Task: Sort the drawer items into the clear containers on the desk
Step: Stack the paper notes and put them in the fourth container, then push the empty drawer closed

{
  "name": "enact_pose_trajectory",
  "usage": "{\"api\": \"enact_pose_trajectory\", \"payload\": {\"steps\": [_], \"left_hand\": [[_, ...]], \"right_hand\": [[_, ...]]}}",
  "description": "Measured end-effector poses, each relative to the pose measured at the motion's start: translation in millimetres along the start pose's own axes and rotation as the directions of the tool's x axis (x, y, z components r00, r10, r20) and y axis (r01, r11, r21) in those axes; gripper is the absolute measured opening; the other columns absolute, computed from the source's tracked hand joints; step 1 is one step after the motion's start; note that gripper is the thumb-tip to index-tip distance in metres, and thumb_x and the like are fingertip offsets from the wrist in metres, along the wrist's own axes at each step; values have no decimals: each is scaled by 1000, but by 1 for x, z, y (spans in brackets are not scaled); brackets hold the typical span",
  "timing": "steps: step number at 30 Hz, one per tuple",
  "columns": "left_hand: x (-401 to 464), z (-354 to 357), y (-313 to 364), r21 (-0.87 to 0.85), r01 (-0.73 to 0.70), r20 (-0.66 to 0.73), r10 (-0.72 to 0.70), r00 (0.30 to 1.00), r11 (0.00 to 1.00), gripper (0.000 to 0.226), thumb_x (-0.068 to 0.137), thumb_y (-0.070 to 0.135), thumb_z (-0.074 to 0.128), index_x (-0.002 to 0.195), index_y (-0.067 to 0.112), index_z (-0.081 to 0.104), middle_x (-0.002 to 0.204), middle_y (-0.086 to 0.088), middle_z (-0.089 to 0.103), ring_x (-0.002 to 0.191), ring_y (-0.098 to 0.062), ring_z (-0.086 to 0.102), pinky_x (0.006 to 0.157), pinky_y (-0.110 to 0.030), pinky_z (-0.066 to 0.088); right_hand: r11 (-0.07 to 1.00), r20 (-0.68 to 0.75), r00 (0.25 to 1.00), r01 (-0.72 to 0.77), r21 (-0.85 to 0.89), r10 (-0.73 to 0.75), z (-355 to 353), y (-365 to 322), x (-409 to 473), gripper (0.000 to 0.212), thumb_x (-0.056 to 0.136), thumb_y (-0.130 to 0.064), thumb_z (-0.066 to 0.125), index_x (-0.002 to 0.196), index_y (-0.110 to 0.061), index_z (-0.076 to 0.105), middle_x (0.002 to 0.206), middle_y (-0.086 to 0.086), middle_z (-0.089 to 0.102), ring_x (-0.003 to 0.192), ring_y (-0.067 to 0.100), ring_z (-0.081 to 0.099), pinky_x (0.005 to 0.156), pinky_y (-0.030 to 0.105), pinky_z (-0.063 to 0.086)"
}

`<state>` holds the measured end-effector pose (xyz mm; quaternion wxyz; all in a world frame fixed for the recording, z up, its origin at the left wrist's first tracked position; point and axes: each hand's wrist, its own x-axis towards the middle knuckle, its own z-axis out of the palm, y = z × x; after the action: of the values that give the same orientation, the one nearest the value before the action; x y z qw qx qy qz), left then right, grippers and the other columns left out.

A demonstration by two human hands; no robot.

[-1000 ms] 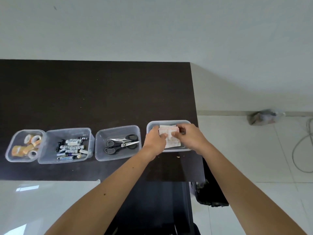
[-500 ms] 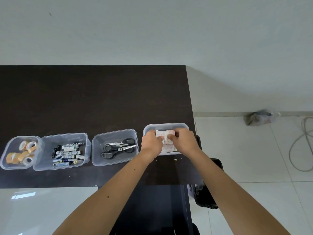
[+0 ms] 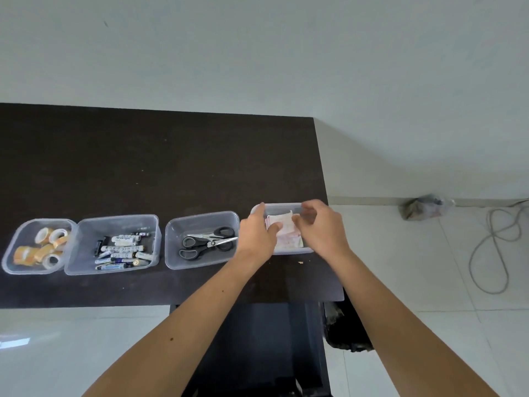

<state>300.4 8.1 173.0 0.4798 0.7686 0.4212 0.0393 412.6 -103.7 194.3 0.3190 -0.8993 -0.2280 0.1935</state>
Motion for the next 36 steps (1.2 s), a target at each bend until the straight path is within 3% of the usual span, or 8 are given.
{"api": "enact_pose_trajectory", "payload": {"steps": [2,6,10,17,22,28,32,36], "left_hand": [[-13,-11,-5,-51,-89,12,89,996,995,62,103,21,68,158,17,41,147,-11,61,130,-28,63,108,-38,54],[-46,-38,-20,-268,-161,-41,156,987,950,64,102,14,70,159,16,42,157,-2,54,145,-16,51,117,-25,42],[-82,-51,-40,-318,-185,-52,178,983,930,62,100,12,72,156,14,45,153,0,58,141,-10,54,119,-28,44],[-159,-40,-98,-285,-247,-144,213,966,926,49,95,19,78,141,20,59,125,7,70,111,-4,69,102,-29,57],[-230,-12,-175,-113,-185,-11,185,983,976,43,93,30,80,133,27,63,113,15,71,107,0,67,101,-32,58],[-282,22,-250,169,-183,114,165,980,968,49,92,44,78,137,34,63,123,15,69,115,-5,64,103,-30,55],[-287,37,-272,332,-299,98,283,954,895,41,95,45,74,132,27,71,127,8,72,116,-14,65,101,-32,53],[-287,42,-282,425,-397,27,427,904,814,30,99,29,73,127,18,75,118,1,77,107,-21,71,96,-36,56]], "right_hand": [[999,-58,998,24,44,-21,-5,-5,-14,33,96,-24,77,127,-17,70,113,-3,74,100,16,71,90,24,52],[990,-161,986,62,129,-41,-7,-8,-46,18,94,-21,79,111,-18,77,100,-6,76,84,0,68,76,4,49],[983,-153,985,100,157,-76,0,-7,-83,18,92,-21,80,110,-19,79,101,-7,76,84,-7,67,69,-2,44],[968,-11,981,195,158,-196,21,19,-160,24,91,-32,82,114,-26,76,101,-16,75,87,0,69,77,8,50],[967,185,950,244,70,-253,52,87,-231,31,91,-38,82,119,-29,74,111,-17,72,99,2,68,87,19,53],[964,308,921,263,-45,-237,87,169,-284,48,82,-56,84,120,-28,74,114,-15,69,104,7,65,89,31,57],[949,291,917,307,-73,-274,112,196,-298,49,78,-52,89,119,-28,76,115,-14,70,110,11,63,99,38,55],[934,161,934,339,-115,-320,128,205,-301,47,75,-51,91,113,-27,78,109,-10,72,104,16,64,93,43,55]]}}
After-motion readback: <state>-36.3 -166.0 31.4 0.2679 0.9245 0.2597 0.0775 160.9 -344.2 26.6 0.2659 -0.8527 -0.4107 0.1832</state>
